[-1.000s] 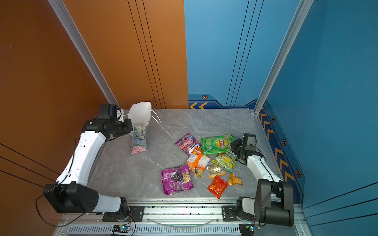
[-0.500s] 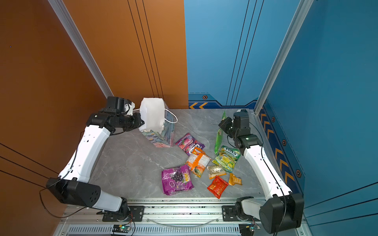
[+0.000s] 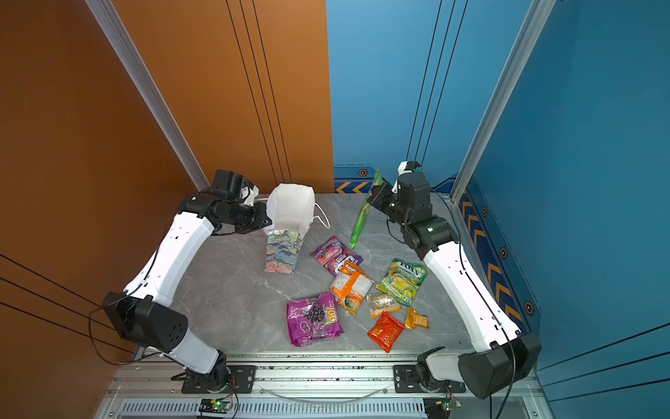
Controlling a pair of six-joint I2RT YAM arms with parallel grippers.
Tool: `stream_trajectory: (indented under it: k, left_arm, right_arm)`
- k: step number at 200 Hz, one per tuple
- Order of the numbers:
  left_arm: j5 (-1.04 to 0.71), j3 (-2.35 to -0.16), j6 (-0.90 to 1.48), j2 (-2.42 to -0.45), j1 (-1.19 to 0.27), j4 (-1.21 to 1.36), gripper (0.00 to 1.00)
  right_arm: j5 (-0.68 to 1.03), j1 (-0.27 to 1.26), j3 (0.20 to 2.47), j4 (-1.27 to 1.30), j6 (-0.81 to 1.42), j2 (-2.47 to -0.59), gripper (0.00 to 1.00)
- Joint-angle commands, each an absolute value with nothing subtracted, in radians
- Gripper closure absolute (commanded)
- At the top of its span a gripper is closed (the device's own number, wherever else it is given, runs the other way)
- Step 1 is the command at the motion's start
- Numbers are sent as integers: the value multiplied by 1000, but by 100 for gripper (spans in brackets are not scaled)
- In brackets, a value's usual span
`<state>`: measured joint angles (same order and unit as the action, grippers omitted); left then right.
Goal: Place the snacks into the paper bag
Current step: 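Carry the Lay's bag with the right gripper over the paper bag opening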
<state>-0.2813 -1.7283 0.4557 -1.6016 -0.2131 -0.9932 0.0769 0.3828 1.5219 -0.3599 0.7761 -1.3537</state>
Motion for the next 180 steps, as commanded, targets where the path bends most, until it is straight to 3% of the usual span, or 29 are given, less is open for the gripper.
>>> stream_trajectory:
  k: [1, 100, 180]
  left_arm:
    - [-281, -1737, 415, -1607, -226, -1028, 100]
    - [-335, -1735, 392, -1598, -224, -1034, 100]
    - [-390, -1734, 364, -1581, -251, -1034, 100]
  right_arm:
    - [42, 444, 1666, -345, 695, -1395, 100]
    - [15, 649, 2284, -473, 529, -1707, 100]
    - [66, 728, 2459, -495, 537, -1871, 100]
